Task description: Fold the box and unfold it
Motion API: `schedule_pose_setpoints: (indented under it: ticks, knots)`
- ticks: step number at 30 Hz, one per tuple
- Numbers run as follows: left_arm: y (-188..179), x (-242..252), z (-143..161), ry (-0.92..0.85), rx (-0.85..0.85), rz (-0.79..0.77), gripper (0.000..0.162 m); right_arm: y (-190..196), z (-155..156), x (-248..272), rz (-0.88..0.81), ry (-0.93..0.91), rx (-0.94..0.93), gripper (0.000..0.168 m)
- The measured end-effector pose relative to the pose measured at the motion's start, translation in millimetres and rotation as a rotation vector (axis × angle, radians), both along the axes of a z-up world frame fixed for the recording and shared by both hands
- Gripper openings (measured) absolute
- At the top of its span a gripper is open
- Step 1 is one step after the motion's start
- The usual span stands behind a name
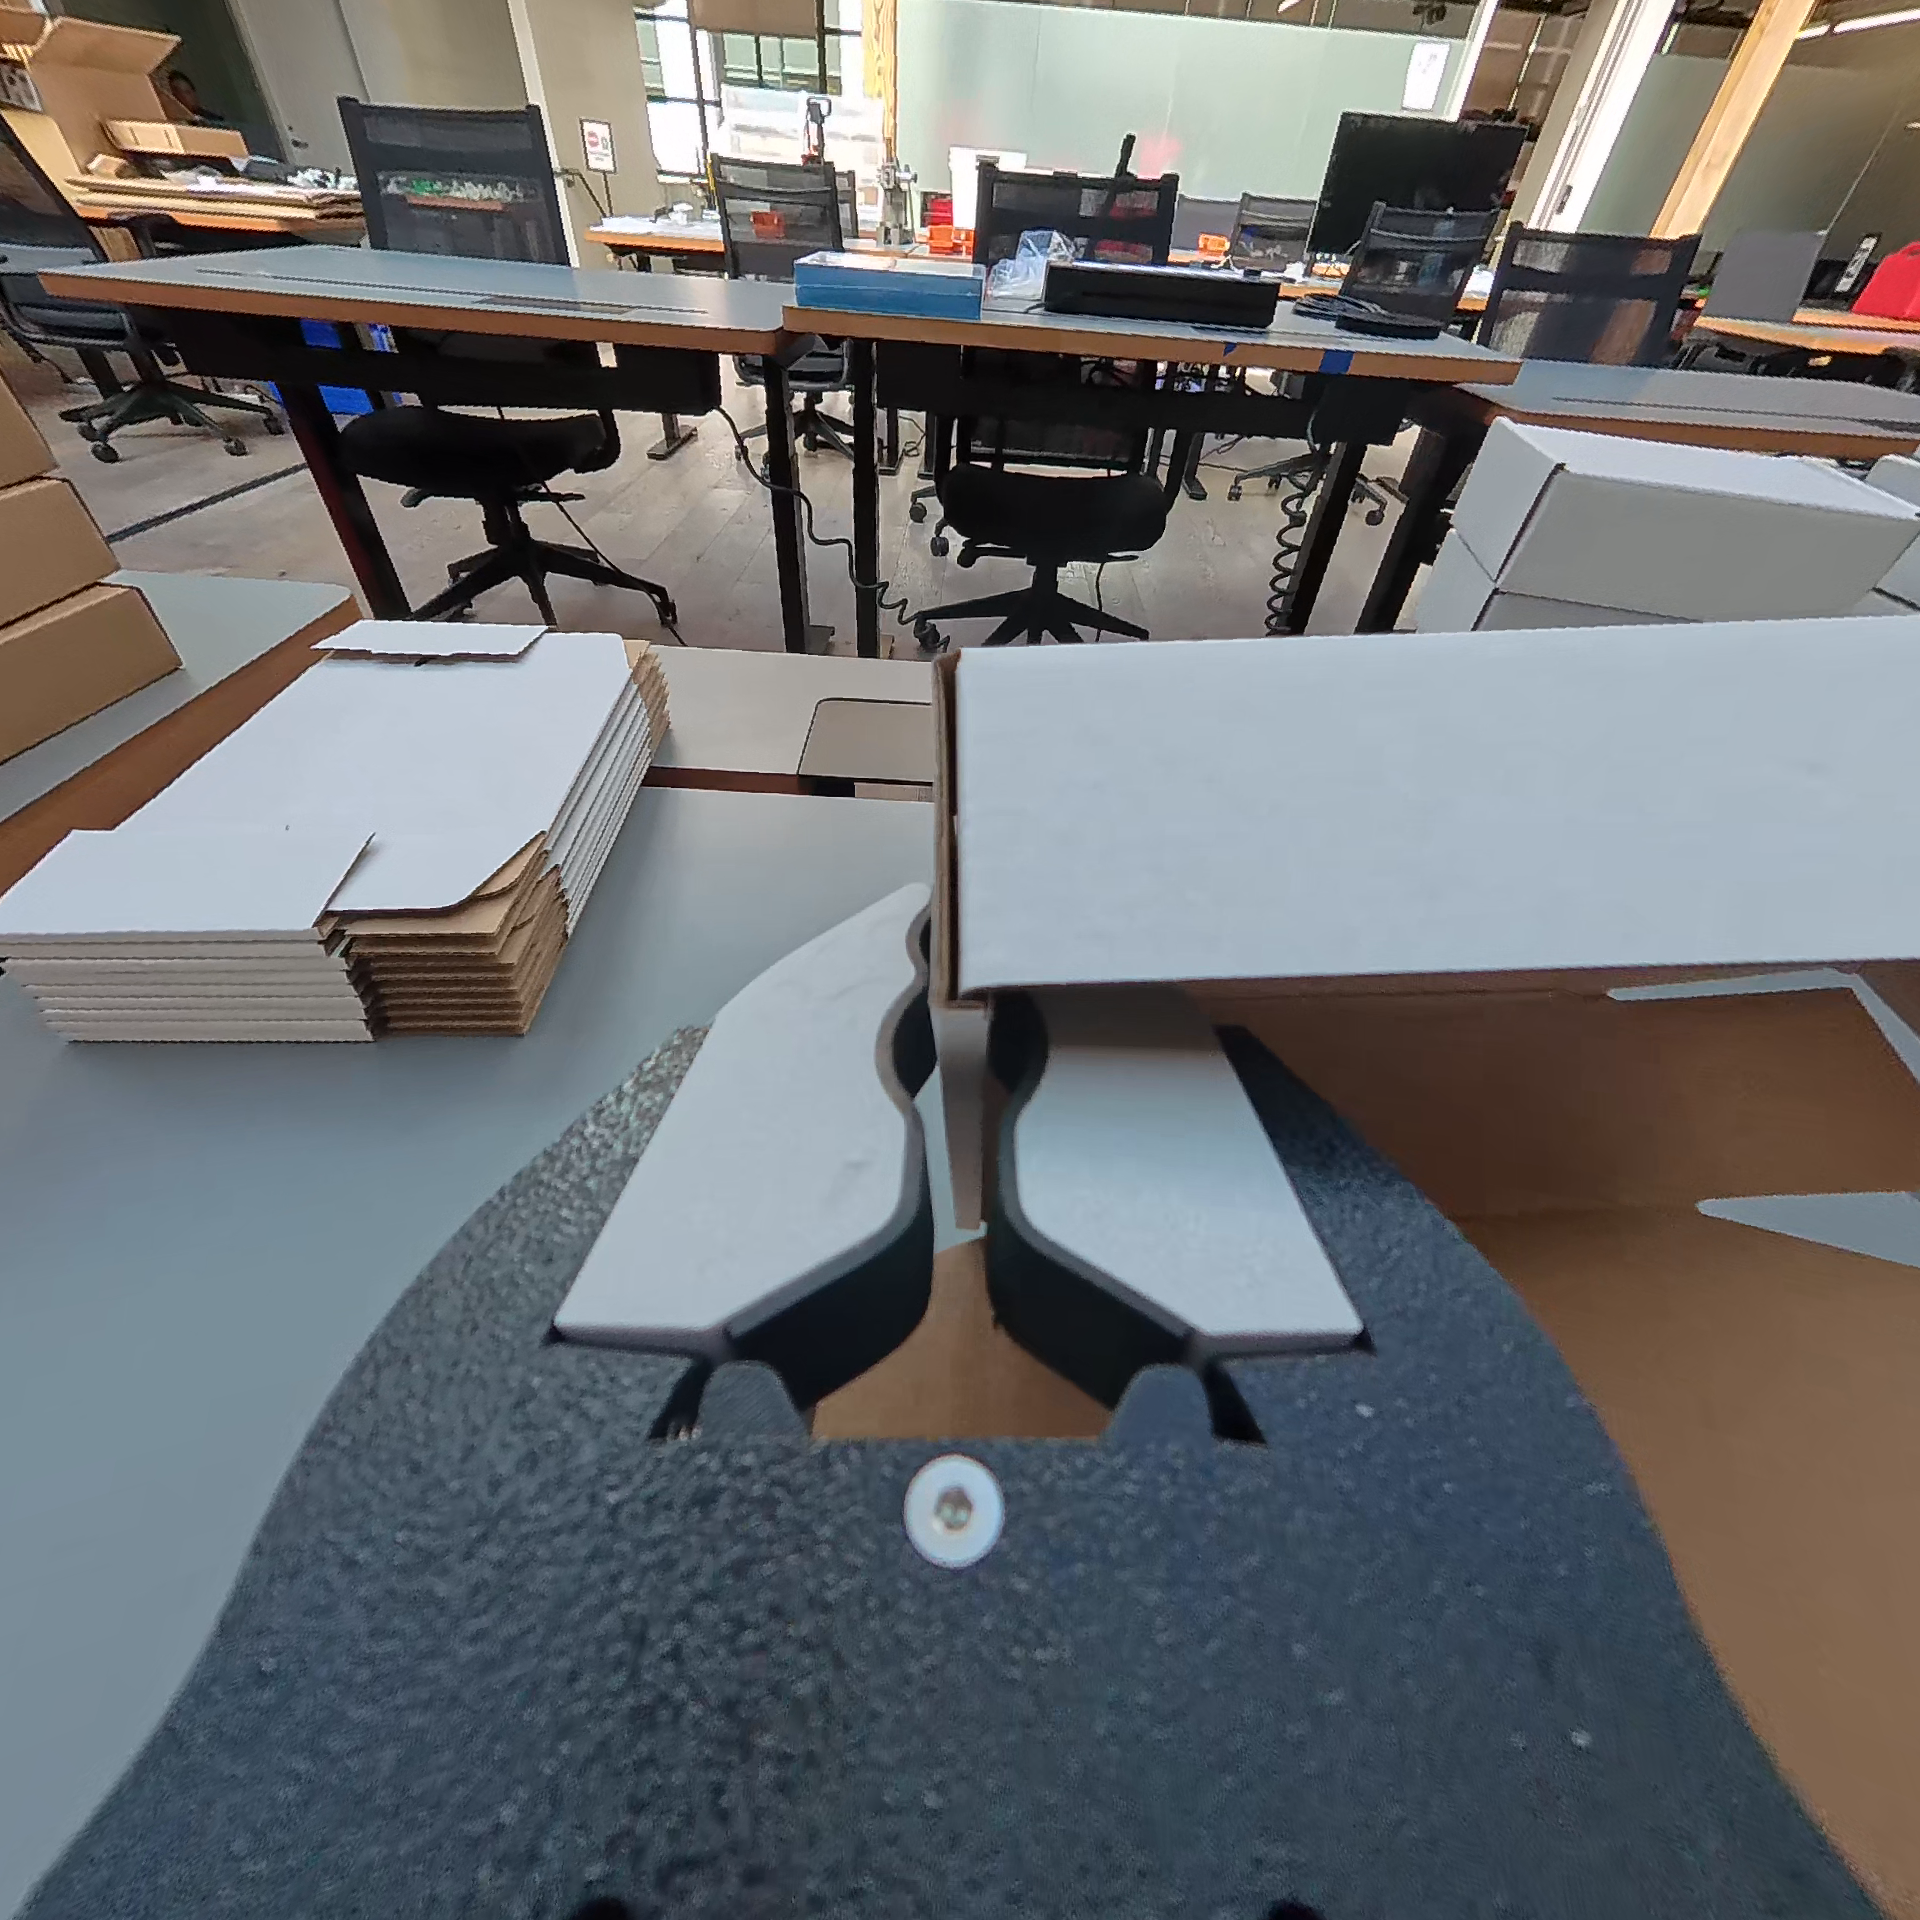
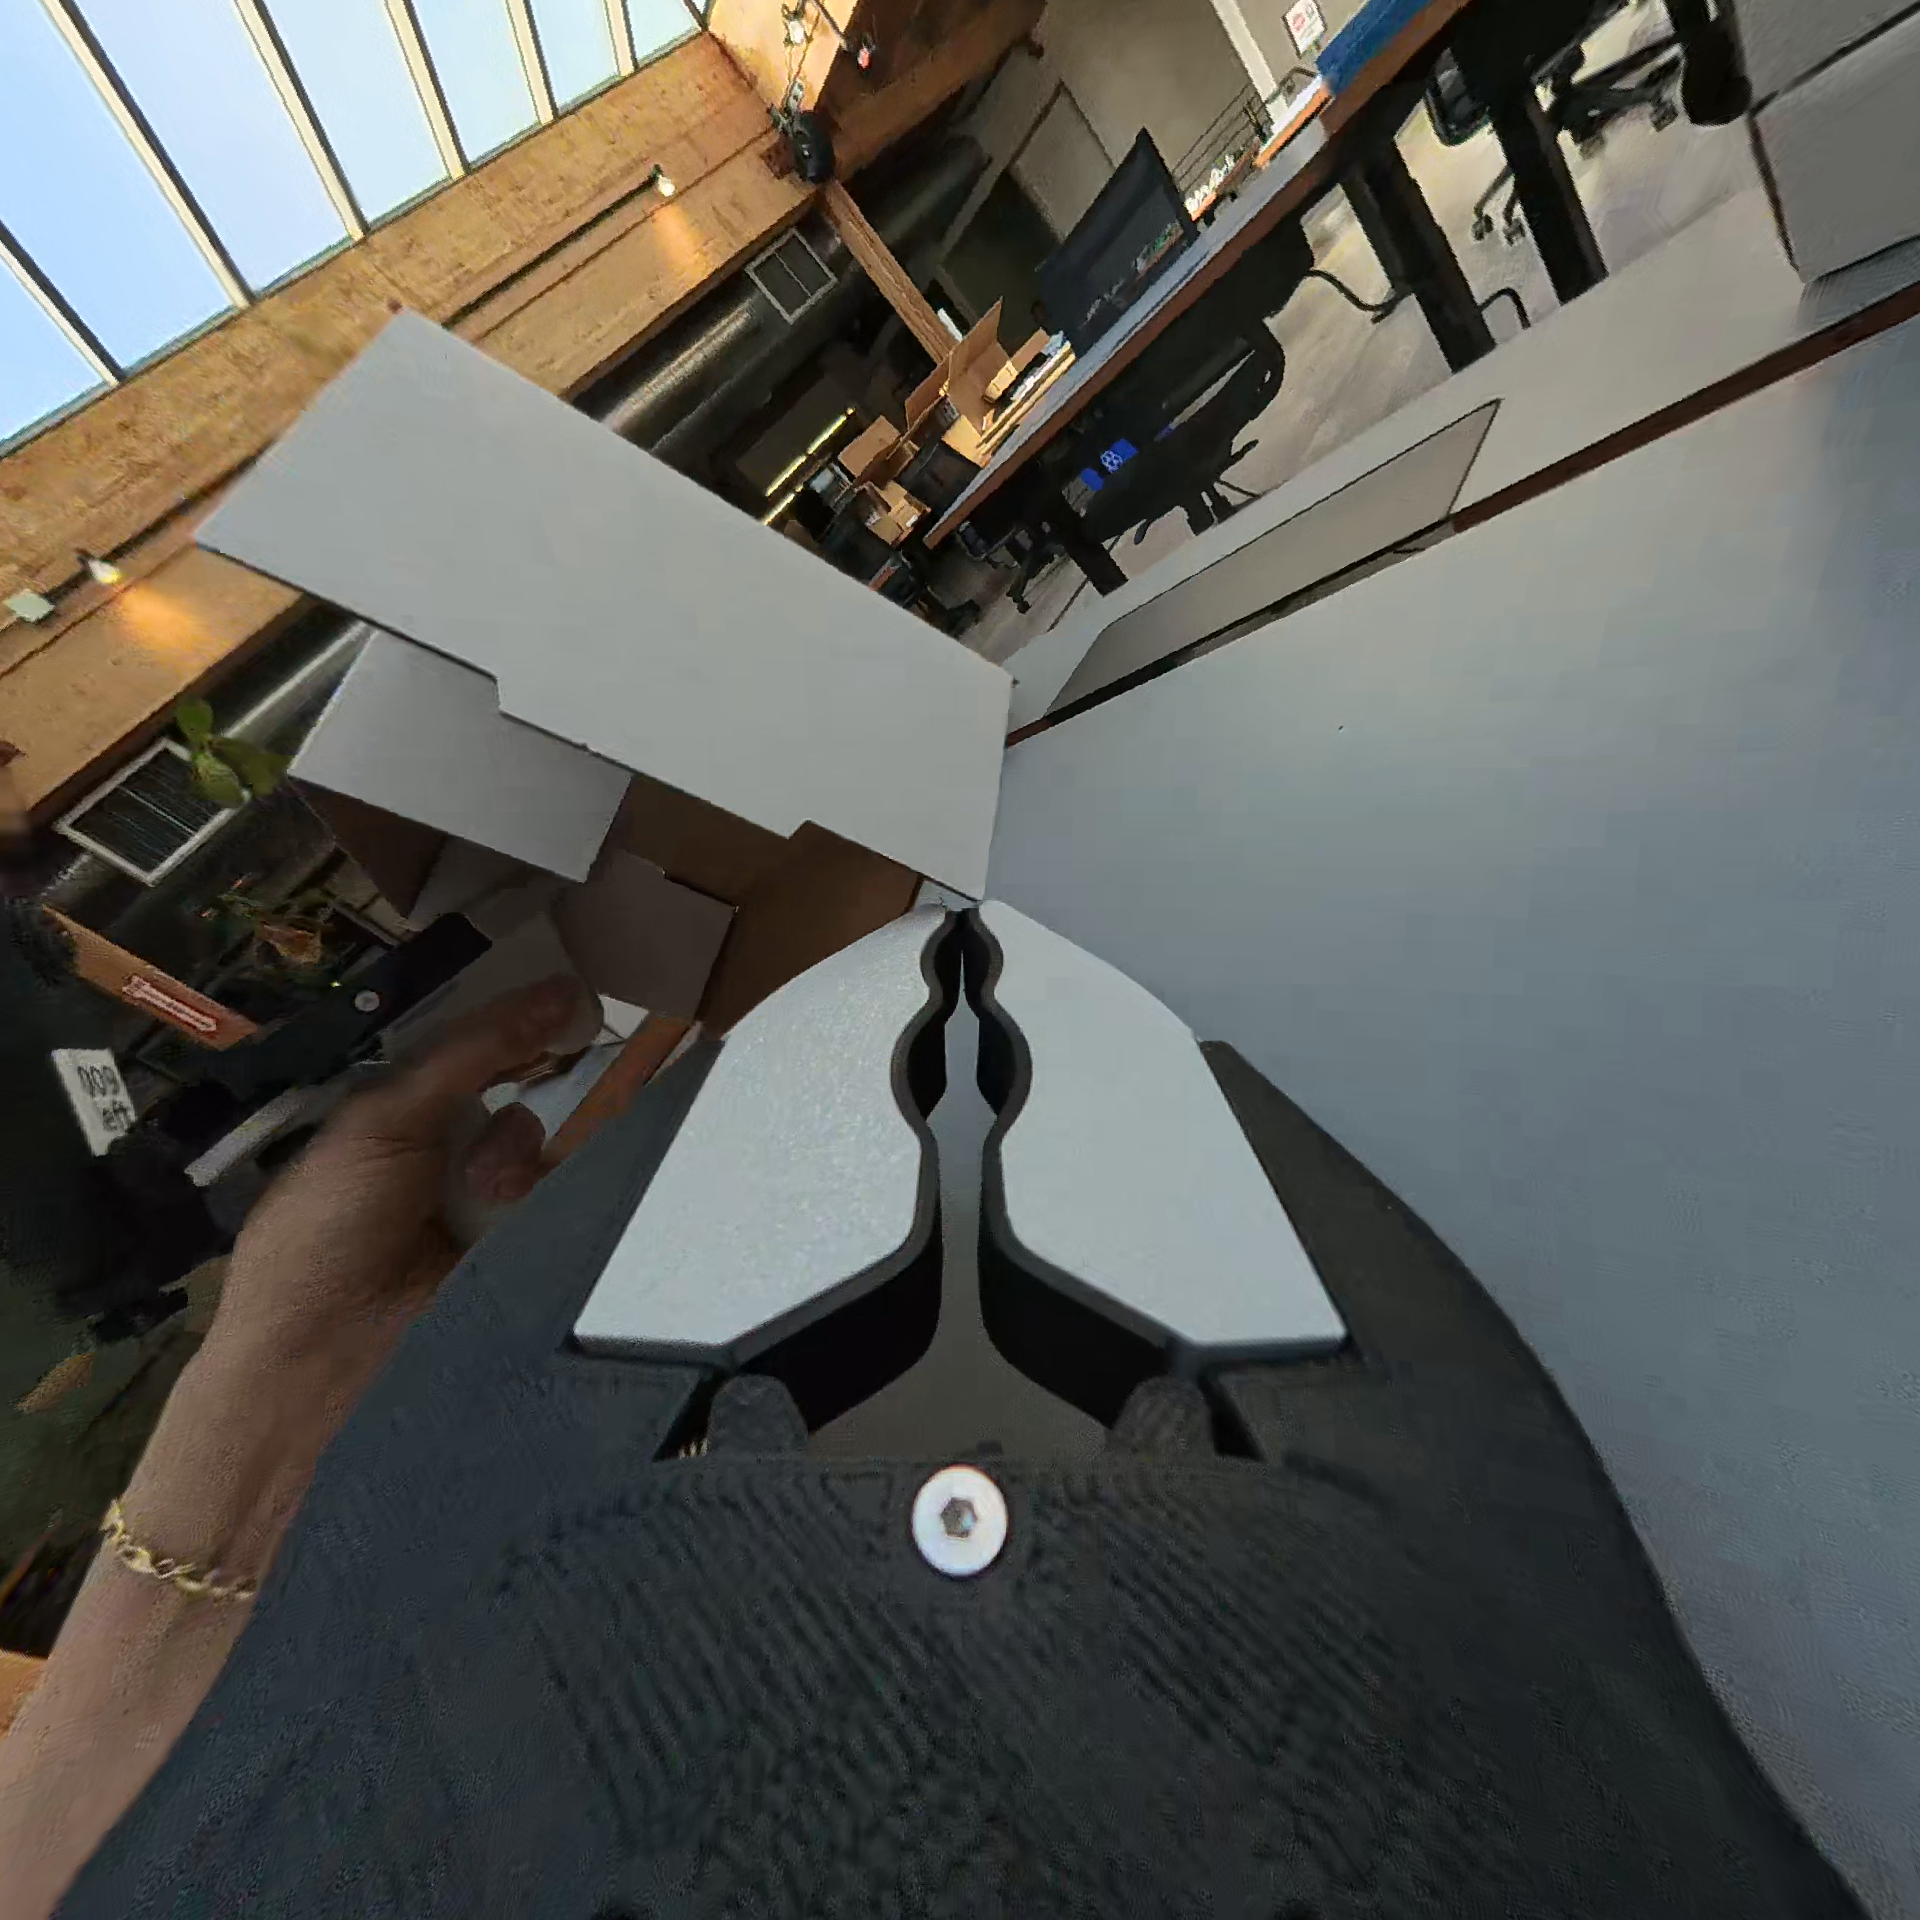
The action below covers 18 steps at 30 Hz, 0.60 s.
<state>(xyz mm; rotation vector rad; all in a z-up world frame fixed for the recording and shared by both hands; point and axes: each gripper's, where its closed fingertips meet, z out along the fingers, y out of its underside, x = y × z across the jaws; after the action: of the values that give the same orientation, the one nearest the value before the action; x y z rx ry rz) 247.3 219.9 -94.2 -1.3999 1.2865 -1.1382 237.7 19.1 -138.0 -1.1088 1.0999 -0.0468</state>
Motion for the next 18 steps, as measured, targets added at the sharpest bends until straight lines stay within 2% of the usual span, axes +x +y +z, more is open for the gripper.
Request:
schedule_pose_setpoints:
  ticks: [4, 8, 14, 18]
  knots:
    - [-3, 0, -1, -0.002, 0.001, -0.002, 0.005, -6, 8, 0, -0.084, -0.111, -0.173, 0.000]
    - [-6, 0, -2, 0.000, 0.012, -0.010, 0.006, -9, 19, -2, -0.142, -0.178, -0.188, 0.000]
    - [-10, -2, -4, 0.002, 0.088, -0.015, 0.005, -7, 16, -3, -0.119, -0.226, -0.299, 0.000]
    - [-14, -2, -4, 0.001, 0.100, -0.029, 0.005, -2, 16, -5, -0.098, -0.338, -0.533, 0.000]
